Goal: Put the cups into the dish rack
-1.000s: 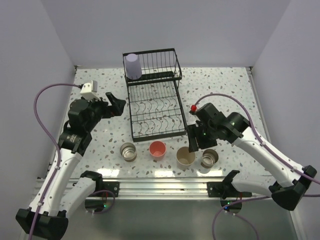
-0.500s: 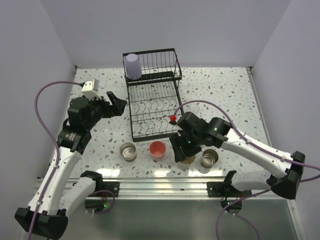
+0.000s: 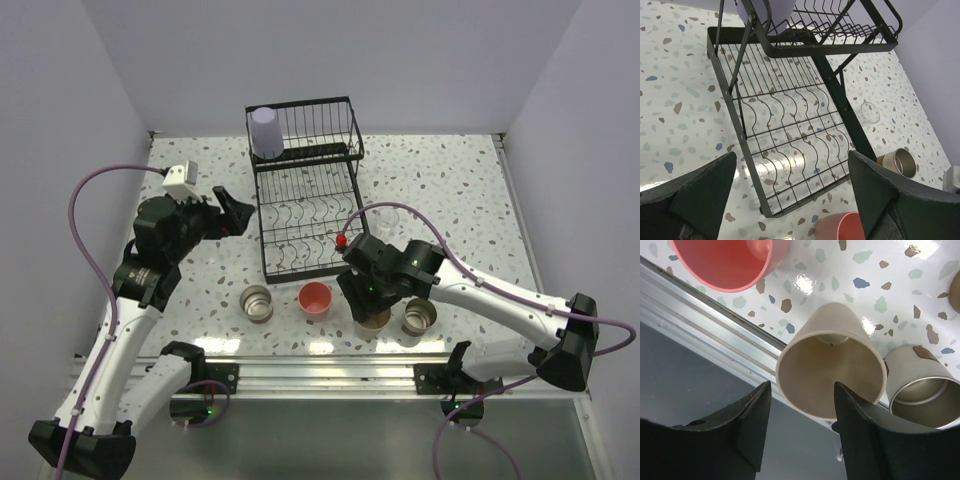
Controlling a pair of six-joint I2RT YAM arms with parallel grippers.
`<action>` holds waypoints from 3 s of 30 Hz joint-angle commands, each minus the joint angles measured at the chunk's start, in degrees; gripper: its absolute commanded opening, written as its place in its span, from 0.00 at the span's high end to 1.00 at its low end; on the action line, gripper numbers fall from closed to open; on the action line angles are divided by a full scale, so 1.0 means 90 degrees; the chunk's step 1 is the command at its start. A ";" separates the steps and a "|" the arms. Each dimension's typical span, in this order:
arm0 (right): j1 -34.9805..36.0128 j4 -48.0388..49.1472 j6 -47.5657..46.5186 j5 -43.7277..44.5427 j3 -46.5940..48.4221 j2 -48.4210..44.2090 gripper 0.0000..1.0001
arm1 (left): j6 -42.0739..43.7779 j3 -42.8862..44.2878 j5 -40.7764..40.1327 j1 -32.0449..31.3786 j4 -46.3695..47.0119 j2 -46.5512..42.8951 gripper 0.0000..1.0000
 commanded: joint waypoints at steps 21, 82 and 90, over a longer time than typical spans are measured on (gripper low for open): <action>0.0522 0.0688 -0.0077 0.0671 -0.0462 0.0430 0.66 | -0.0090 0.0266 0.0287 -0.0116 0.0090 0.0118 0.07; -0.4263 1.2051 0.7918 -0.4154 0.1474 0.1025 1.00 | -0.1034 0.3725 0.3351 0.0137 0.2961 0.2443 0.00; -0.4264 1.4212 0.9697 -0.3313 0.0641 0.1201 1.00 | -0.4152 0.1780 0.4233 0.0235 0.7597 0.2589 0.00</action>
